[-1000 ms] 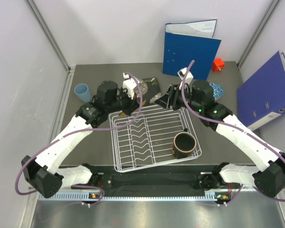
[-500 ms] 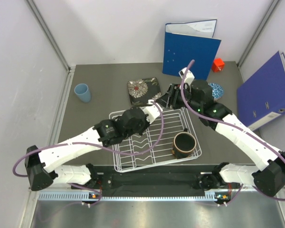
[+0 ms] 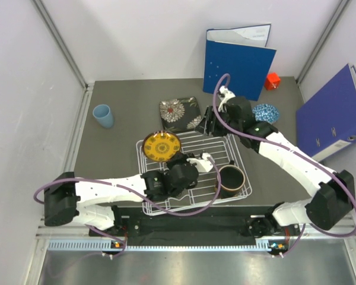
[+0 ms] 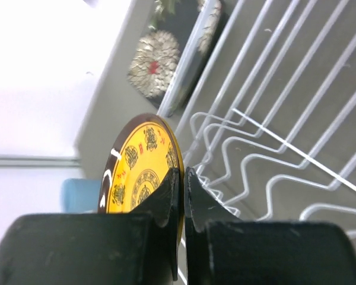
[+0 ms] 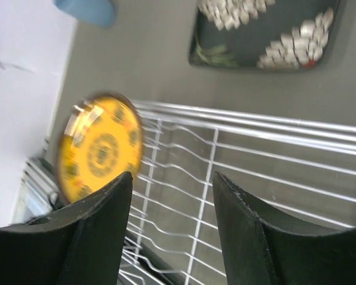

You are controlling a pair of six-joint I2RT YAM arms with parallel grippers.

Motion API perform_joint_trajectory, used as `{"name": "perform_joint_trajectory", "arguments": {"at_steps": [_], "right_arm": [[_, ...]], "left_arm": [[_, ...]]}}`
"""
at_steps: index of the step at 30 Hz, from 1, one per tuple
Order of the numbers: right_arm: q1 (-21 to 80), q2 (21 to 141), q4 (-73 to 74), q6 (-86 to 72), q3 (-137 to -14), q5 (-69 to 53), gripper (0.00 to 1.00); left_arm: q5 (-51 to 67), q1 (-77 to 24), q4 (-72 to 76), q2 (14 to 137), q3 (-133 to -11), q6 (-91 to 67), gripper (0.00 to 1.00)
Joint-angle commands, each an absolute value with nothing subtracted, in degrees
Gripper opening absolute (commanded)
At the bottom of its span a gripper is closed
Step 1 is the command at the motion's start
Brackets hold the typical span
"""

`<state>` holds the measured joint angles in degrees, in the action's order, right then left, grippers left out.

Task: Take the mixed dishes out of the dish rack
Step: Pick up the plate from the dish rack.

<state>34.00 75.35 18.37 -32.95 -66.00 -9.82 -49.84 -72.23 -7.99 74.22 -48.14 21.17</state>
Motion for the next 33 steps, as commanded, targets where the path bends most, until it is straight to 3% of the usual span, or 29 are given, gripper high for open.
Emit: {"name": "perform_joint_trajectory", "arguments": {"at_steps": [1, 5, 17, 24, 33], "right_arm": [[33.75, 78.04, 20.39, -31.03, -68.38, -11.78, 0.57], [33.75, 78.31, 18.99, -30.15, -68.38, -13.53, 0.58], [33.49, 78.22, 15.47, -29.18, -69.26, -16.26, 0.59], [29.54, 77.43, 15.11, -29.88, -71.01, -16.43, 0.59], [26.45, 81.56, 15.03, -29.53, -72.95, -28.82, 0.59]], "left_arm": [[-60.73, -74.27, 11.57, 75.15, -45.28, 35.66, 0.0], [-61.7, -74.71, 27.73, 76.37, -41.67, 47.61, 0.0], [-49.05, -74.71, 30.75, 69.61, -37.97, 46.75, 0.0], [-45.7, -74.62, 44.2, 69.34, -29.19, 54.14, 0.0], [-42.54, -75.67, 51.68, 73.56, -25.57, 63.9, 0.0]]}}
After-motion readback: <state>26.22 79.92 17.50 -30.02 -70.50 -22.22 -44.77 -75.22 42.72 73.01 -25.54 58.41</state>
